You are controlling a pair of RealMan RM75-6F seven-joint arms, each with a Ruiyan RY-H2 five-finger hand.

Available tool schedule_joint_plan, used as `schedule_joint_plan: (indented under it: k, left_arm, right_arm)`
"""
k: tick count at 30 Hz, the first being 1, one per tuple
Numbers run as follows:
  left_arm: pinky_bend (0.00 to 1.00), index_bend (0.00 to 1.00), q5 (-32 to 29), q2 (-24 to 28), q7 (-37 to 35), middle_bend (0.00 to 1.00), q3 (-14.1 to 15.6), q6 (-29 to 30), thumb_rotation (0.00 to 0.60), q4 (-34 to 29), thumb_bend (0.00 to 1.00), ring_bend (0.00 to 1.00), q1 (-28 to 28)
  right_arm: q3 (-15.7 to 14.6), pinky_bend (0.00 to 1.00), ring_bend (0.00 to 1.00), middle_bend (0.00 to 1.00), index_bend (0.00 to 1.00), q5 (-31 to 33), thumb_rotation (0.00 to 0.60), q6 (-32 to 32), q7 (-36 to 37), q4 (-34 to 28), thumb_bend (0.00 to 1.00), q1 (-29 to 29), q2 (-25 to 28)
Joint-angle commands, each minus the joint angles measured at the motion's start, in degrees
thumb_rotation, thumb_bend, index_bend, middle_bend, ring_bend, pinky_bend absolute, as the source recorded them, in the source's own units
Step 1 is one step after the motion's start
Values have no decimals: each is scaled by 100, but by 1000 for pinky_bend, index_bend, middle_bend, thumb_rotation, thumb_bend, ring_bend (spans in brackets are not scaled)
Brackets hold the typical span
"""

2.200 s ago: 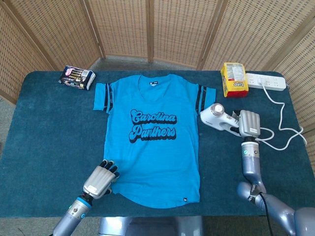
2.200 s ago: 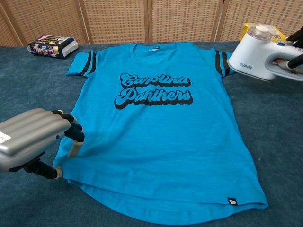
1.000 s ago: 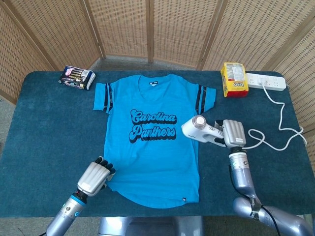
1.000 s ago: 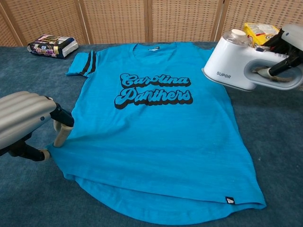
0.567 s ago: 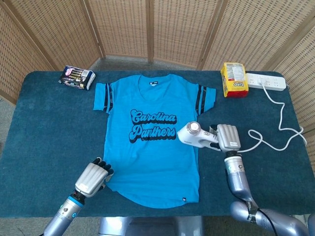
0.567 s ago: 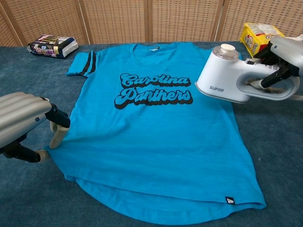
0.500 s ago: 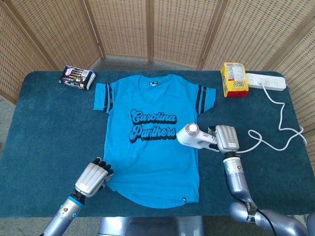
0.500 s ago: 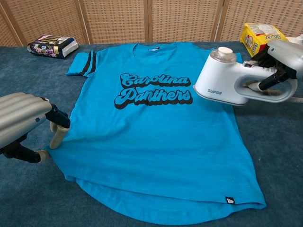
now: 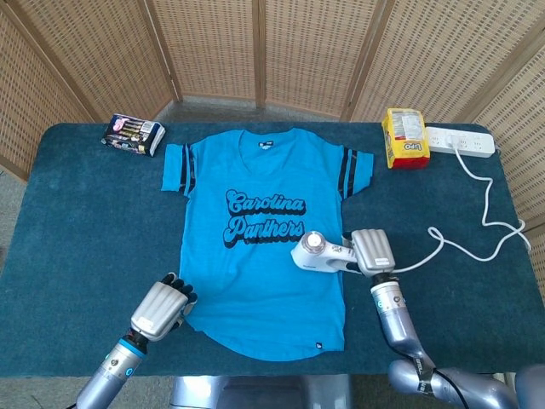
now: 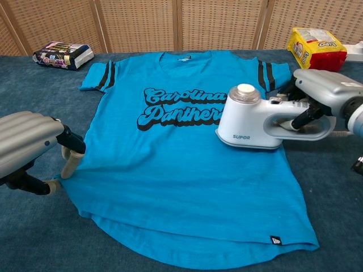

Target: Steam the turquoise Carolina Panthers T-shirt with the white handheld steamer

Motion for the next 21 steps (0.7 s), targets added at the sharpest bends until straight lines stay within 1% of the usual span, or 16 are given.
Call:
schedule_joint_plan:
  k: [1, 10, 21]
  left_arm:
    - [336, 691, -5, 0, -3, 559, 0, -12, 549, -5, 374, 473, -7]
    - [336, 691, 4, 6, -24, 559, 13, -7, 549, 1, 373, 472, -9]
    - [336, 692, 11, 5, -105, 559, 27, 4, 554, 46, 373, 472, -5]
  right_arm:
    - [-50, 752, 832, 778, 766, -65, 600, -18, -48, 31, 380, 28, -79]
    - [-145, 751, 831, 777, 767, -270, 600, -48, -164, 115, 379, 119, -353]
    - [-179, 750, 830, 776, 766, -424, 600, 6, -429, 197, 378, 201, -680]
